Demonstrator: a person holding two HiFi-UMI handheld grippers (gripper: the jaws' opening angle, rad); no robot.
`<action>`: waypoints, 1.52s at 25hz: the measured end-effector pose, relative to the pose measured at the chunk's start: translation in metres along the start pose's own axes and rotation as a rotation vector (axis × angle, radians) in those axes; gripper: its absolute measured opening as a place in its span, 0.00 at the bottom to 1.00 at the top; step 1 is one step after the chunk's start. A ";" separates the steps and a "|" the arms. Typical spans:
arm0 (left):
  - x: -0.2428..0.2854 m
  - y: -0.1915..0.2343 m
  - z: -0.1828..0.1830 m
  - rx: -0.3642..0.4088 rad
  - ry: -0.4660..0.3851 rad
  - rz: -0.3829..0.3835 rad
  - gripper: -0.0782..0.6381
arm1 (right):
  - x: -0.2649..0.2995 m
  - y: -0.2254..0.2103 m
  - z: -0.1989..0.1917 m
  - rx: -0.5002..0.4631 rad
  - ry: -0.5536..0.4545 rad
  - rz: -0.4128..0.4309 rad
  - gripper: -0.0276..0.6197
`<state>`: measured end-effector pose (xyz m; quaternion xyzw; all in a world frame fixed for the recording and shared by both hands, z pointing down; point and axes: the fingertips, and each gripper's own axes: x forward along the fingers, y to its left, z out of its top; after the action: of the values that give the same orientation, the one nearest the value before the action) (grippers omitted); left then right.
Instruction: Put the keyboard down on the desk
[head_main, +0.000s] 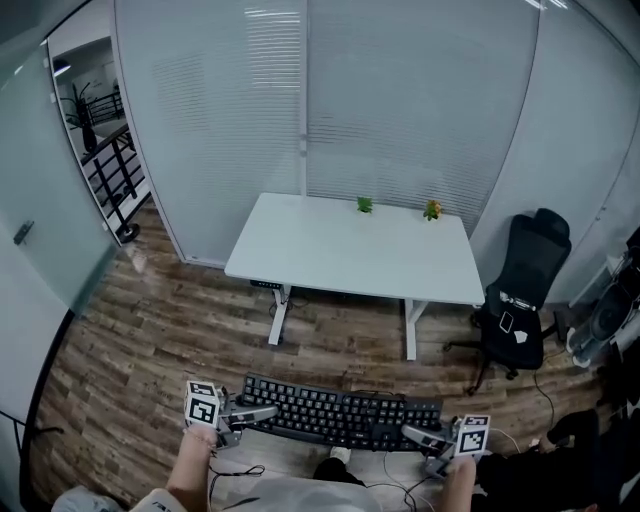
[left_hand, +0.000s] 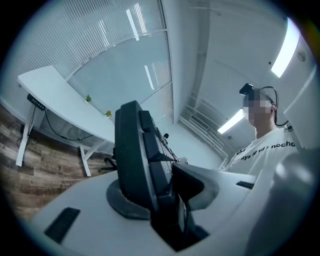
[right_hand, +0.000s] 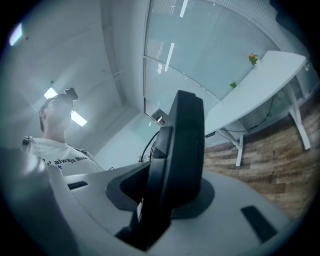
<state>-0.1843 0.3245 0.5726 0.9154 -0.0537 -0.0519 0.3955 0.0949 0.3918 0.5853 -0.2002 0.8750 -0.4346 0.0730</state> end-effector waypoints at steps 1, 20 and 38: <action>0.008 0.006 0.007 0.000 0.002 0.000 0.33 | -0.002 -0.007 0.010 0.000 -0.002 0.001 0.24; 0.140 0.092 0.095 -0.016 -0.008 0.007 0.33 | -0.044 -0.110 0.152 0.012 0.018 0.004 0.24; 0.167 0.211 0.206 -0.032 -0.006 0.012 0.33 | 0.020 -0.207 0.267 0.029 0.015 -0.012 0.24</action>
<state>-0.0600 0.0098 0.5769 0.9085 -0.0594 -0.0532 0.4102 0.2168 0.0761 0.5861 -0.2013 0.8679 -0.4491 0.0667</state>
